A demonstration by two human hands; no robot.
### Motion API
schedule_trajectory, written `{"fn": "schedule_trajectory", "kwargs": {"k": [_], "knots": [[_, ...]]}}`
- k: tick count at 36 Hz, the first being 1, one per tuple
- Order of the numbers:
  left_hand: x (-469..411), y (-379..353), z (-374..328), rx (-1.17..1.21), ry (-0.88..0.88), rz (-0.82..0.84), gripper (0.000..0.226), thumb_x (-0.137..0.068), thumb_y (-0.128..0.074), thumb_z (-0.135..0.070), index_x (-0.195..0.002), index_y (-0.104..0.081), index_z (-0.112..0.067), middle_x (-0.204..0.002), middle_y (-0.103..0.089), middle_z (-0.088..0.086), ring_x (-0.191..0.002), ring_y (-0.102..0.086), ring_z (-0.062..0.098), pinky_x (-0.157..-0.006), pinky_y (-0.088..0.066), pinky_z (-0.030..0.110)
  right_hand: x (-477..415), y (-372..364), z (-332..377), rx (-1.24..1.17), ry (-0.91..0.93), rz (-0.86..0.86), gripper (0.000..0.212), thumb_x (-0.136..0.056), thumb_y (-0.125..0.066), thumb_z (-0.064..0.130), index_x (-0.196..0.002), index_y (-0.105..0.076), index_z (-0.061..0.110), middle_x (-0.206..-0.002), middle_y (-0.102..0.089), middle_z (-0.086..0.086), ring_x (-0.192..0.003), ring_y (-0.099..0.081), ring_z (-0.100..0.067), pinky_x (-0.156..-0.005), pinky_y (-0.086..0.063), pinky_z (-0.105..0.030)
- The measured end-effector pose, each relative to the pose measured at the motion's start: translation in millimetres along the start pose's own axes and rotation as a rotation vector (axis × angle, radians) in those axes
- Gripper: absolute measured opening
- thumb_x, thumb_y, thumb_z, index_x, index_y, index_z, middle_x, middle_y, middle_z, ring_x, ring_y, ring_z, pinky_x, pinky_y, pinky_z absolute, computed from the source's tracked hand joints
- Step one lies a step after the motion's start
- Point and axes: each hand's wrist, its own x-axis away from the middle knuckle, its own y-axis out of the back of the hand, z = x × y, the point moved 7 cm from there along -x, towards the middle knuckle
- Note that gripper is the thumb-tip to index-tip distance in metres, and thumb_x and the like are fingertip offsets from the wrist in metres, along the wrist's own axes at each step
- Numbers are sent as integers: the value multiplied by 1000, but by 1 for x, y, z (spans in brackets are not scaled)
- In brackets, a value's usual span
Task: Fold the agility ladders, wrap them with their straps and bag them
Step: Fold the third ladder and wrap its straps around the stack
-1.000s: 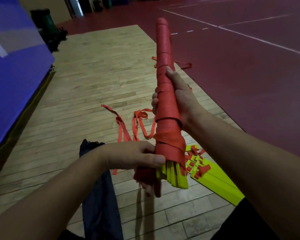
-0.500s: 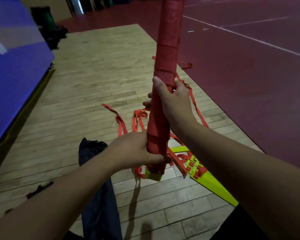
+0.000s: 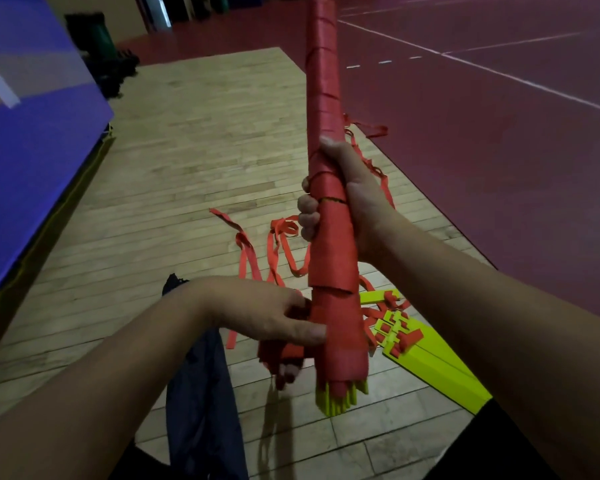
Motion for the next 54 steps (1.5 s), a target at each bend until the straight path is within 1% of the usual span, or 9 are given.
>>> {"fn": "schedule_trajectory", "kwargs": {"k": [7, 12, 16, 22, 27, 31, 38, 45, 54], "knots": [[16, 28, 20, 16, 73, -158, 55, -75, -46, -84, -77, -67, -33, -74, -68, 0, -70, -68, 17, -77, -55, 36, 12, 3, 17, 461, 269, -214, 39, -92, -66, 46, -87, -55, 9, -64, -55, -10, -47, -56, -20, -48, -51, -30], [-3, 32, 7, -97, 129, -490, 78, -63, -49, -92, -103, -67, -27, -93, -73, -7, -84, -69, 10, -83, -59, 37, 12, 2, 15, 547, 505, -368, 34, -91, -71, 42, -84, -58, 11, -64, -54, -1, -49, -57, -11, -49, -51, -26], [-8, 36, 6, -200, 142, -615, 46, -78, -74, -58, -112, -69, -28, -95, -73, -10, -85, -68, 4, -81, -59, 32, 7, 6, 11, 452, 451, -368, 28, -95, -66, 40, -91, -62, 13, -71, -60, -1, -58, -65, -14, -59, -52, -32], [4, 34, 11, 123, -65, -391, 61, -67, -80, -47, -120, -64, -23, -117, -71, -2, -108, -68, 14, -98, -54, 38, 10, -15, 14, 119, 349, -24, 31, -95, -60, 13, -120, -54, -3, -92, -66, -18, -79, -71, -34, -67, -60, -38], [3, 18, 6, 157, -89, -168, 67, -72, -80, -46, -123, -62, -6, -112, -71, 17, -98, -70, 34, -90, -57, 46, 10, -23, -5, 56, 53, 113, 14, -92, -54, 20, -81, -54, 12, -72, -59, -11, -55, -55, -19, -56, -51, -26], [3, 9, 16, -47, 111, -53, 61, -80, -69, -63, -118, -68, -15, -97, -76, -3, -82, -72, 8, -83, -55, 27, 6, -19, -9, 196, 70, 0, 13, -92, -54, 16, -80, -52, 10, -66, -54, -14, -49, -51, -21, -51, -50, -26], [7, 37, 12, 31, 98, -384, 64, -69, -60, -72, -97, -71, -15, -61, -65, -12, -61, -64, 1, -74, -55, 31, 6, -13, 12, 635, 436, -181, 7, -92, -63, 11, -90, -57, 10, -70, -59, -15, -58, -58, -26, -53, -52, -33], [-2, 39, 20, -48, 131, -625, 61, -69, -63, -78, -94, -75, -24, -82, -73, -2, -71, -66, 12, -68, -56, 27, -2, -6, -7, 481, 229, -235, 64, -92, -51, 66, -122, -60, 10, -90, -68, -8, -78, -66, -20, -71, -56, -37], [5, 30, 5, 300, -135, -277, 44, -68, -74, -50, -93, -72, -13, -66, -64, 2, -64, -63, 20, -72, -52, 36, 10, -14, 0, 155, 129, -9, 27, -94, -62, 37, -100, -57, 12, -72, -56, -5, -61, -56, -19, -56, -55, -27]]}}
